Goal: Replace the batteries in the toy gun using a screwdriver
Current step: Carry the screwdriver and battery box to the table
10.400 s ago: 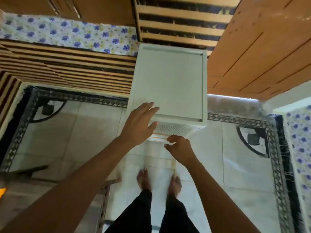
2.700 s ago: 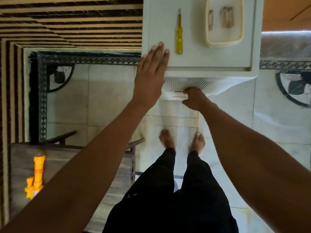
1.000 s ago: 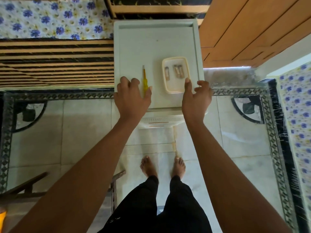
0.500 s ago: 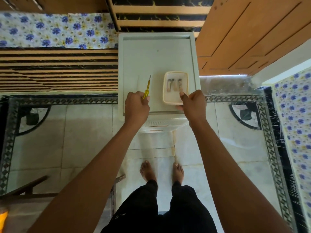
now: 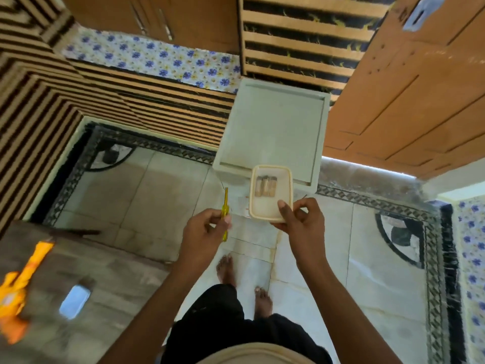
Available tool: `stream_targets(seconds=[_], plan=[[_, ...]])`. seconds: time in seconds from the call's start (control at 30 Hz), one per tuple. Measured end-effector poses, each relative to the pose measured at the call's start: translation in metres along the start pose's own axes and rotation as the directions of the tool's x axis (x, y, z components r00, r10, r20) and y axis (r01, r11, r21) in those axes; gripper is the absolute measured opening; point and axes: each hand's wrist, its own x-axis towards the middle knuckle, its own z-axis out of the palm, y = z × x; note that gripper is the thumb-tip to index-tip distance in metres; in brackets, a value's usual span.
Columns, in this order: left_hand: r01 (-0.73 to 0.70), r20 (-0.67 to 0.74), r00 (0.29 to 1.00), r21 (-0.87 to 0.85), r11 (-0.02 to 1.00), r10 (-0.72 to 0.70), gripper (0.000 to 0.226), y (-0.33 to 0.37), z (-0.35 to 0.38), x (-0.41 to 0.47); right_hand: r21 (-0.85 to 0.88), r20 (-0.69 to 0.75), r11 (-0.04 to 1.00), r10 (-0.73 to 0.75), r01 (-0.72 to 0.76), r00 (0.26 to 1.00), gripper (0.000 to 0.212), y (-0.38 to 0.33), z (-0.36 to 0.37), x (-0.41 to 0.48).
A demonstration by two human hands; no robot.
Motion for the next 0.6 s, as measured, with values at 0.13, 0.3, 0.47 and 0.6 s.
stream_targets(seconds=[0.13,0.3,0.47,0.6], plan=[[0.036,-0.133,0.990,-0.082,0.996,-0.047,0.007,-0.017,-0.007,-0.058,-0.030,0.142,0.999,-0.019,0.023,0.990,0.024,0.002,-0.012,-0.034],[0.054,-0.231,0.968,-0.180,0.982,-0.096,0.006,-0.026,-0.025,-0.110,-0.082,0.261,0.995,-0.031,0.054,0.965,0.023,0.010,-0.008,-0.075],[0.029,-0.300,0.949,-0.223,0.974,-0.097,0.009,-0.039,-0.054,-0.143,-0.077,0.347,0.994,-0.049,0.081,0.937,0.019,0.016,0.012,-0.118],[0.011,-0.304,0.950,-0.211,0.977,-0.077,0.013,-0.058,-0.087,-0.169,-0.083,0.377,0.990,-0.073,0.112,0.923,0.017,0.026,0.038,-0.155]])
